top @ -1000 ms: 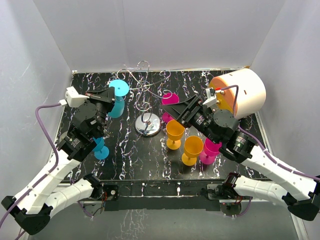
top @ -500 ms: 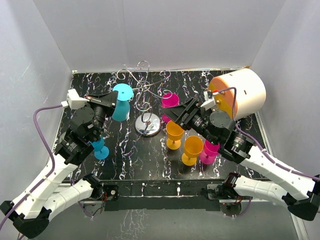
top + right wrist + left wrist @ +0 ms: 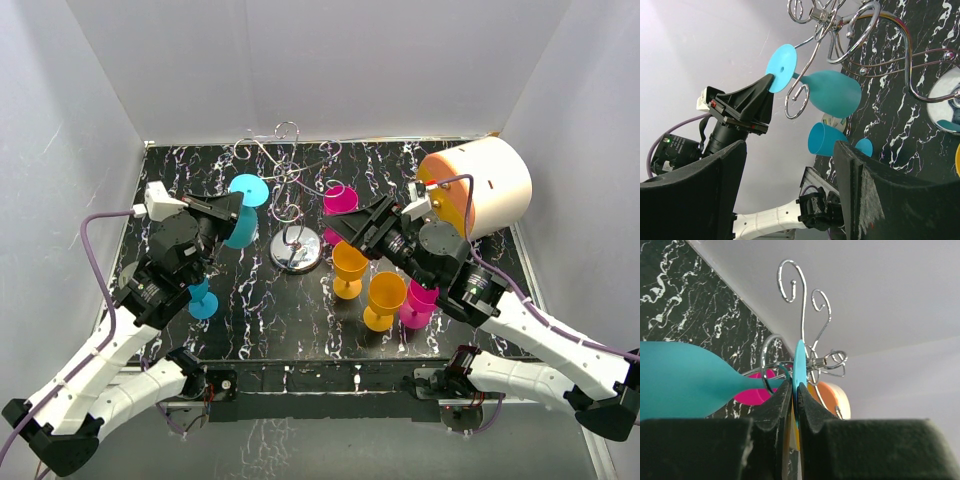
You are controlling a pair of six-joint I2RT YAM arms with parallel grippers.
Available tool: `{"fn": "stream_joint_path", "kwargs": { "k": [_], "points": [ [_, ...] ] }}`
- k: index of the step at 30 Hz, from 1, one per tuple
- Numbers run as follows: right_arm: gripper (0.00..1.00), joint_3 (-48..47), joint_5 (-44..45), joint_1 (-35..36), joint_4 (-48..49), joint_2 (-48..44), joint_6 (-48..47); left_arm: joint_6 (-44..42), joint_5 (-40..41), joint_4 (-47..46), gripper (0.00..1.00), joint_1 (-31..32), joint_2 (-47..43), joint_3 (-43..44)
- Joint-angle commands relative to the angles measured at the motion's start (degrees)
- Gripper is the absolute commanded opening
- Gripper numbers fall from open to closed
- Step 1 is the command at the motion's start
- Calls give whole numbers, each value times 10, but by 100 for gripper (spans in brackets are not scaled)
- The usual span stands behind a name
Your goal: Place the wine glass upside down on the wine glass rack
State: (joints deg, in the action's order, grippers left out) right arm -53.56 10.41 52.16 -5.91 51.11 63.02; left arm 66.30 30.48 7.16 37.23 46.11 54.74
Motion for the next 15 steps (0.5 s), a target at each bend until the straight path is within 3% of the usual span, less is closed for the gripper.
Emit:
{"fn": "stream_joint_path", "kwargs": {
  "k": [1,4,15],
  "points": [
    [69,-11,7,3,22,5,-11,4,-12,34,6,-1,-6,13],
    [69,-4,7,3,34,3,-7,7,-8,69,8,-1,4,33],
    [69,-6,53,3,-19,-19,-28,-12,-33,90,44,0,-21,22]
  ]
}}
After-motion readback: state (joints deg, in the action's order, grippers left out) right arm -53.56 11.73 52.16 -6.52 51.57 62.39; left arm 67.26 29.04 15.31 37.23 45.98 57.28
